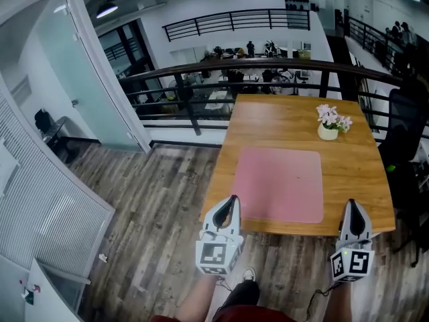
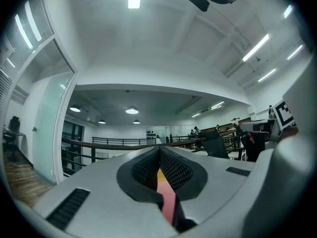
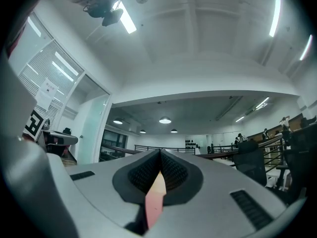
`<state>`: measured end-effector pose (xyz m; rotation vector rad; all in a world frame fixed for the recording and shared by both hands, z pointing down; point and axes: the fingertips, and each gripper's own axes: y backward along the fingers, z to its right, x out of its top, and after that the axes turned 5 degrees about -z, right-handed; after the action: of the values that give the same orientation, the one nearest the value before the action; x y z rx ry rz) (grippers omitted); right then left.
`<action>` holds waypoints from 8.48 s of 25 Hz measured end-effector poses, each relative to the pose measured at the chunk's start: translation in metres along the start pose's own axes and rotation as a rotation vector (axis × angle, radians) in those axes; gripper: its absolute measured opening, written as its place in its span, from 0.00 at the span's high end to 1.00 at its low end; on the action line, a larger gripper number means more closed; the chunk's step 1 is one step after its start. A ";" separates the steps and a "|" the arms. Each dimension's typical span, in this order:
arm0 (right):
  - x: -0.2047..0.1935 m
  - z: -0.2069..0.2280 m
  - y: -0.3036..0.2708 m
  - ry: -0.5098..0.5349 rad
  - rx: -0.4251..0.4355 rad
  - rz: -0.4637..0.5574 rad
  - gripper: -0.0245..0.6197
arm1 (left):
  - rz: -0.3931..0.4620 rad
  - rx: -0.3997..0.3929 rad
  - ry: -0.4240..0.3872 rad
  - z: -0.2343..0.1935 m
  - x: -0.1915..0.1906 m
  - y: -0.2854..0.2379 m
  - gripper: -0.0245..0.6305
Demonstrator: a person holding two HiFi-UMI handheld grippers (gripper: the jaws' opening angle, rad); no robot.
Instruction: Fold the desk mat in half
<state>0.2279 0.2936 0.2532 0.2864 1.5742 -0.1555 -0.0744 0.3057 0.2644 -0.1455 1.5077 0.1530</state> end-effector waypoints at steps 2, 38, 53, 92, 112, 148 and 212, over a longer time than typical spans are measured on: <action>0.001 -0.005 -0.029 0.002 -0.002 -0.003 0.95 | 0.000 -0.010 -0.006 -0.016 0.001 -0.024 0.93; -0.006 0.013 -0.265 0.035 -0.032 -0.008 0.95 | 0.032 -0.041 -0.032 -0.115 0.012 -0.246 0.93; -0.036 0.023 -0.257 0.029 0.039 -0.074 0.95 | -0.060 -0.026 -0.054 -0.077 -0.025 -0.238 0.93; -0.331 -0.036 -0.144 0.447 0.568 -0.818 0.72 | -0.883 -0.450 -0.622 -0.052 -0.335 -0.135 0.74; -0.382 -0.007 -0.122 0.707 0.734 -1.027 0.66 | -1.048 -0.627 -0.933 -0.072 -0.371 -0.128 0.70; -0.402 -0.001 -0.120 0.891 0.986 -1.124 0.74 | -1.084 -0.736 -0.983 -0.074 -0.379 -0.133 0.77; -0.388 0.013 -0.207 0.996 0.540 -0.989 0.89 | -0.926 -0.630 -0.983 -0.098 -0.362 -0.220 0.89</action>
<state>0.1845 0.0597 0.6232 -0.0618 2.5329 -1.3908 -0.1494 0.0676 0.6204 -1.0806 0.2751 -0.0605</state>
